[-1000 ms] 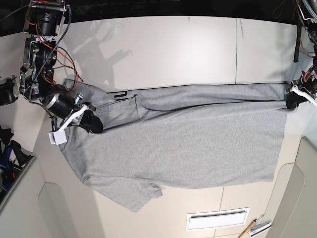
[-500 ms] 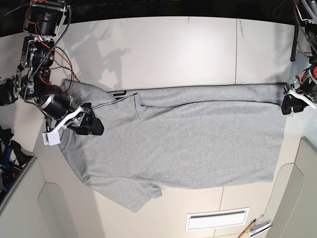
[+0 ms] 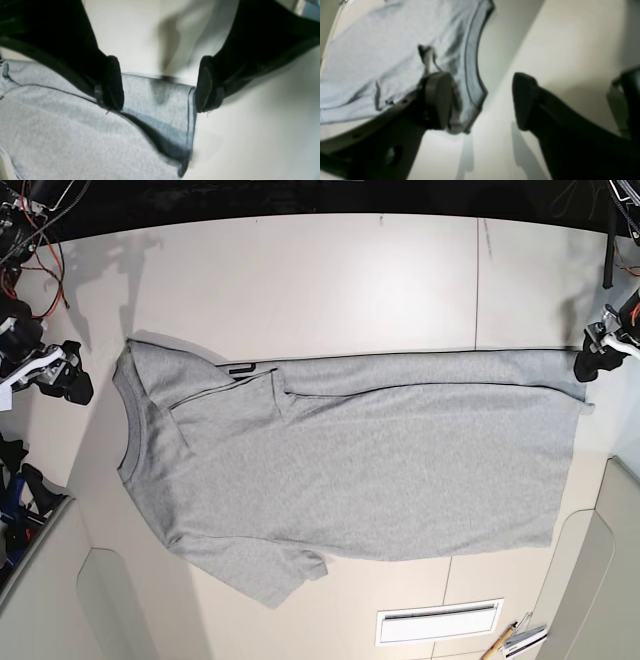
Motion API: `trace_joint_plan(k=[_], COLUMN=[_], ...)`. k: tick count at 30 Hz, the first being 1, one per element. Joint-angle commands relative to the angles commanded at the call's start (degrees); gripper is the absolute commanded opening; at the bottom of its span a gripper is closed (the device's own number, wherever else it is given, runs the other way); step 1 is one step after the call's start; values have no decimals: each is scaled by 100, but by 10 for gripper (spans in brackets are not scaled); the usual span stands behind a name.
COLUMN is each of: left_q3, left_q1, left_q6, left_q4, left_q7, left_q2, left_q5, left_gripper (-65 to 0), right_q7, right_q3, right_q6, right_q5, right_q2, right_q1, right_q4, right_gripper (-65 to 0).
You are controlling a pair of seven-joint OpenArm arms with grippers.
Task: Fold the T-shirt properly
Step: 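Regrasp the shirt edge with the right gripper and smooth it flat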
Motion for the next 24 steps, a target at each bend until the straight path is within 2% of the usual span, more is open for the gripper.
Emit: trace_joint_plan(k=[1, 4, 8, 12, 16, 24], left_q3=[0, 0, 0, 2, 17, 57], left_q1=[0, -2, -2, -83, -291, -321], left_q6=[0, 0, 0, 0, 0, 0], left_q4=[0, -2, -79, -586, -1051, -1097], left_q7=[0, -24, -243, -505, -518, -568], left_q2=[26, 83, 181, 260, 262, 278], left_q5=[61, 146, 584, 584, 601, 483], left_gripper=[-173, -173, -173, -173, -173, -174], right_q7=[76, 199, 203, 245, 247, 341], right_q3=[-2, -2, -81, -358, -546, -780], right_q6=[2, 4, 4, 28, 68, 72], right_q5=[13, 42, 105, 214, 251, 166], right_q2=[-11, -24, -55, -162, -295, -625], right_q1=[-153, -400, -378, -330, -129, 247], right_q4=[-2, -26, -155, -599, -970, -975], right_gripper=[-192, -194, -194, -194, -194, -195])
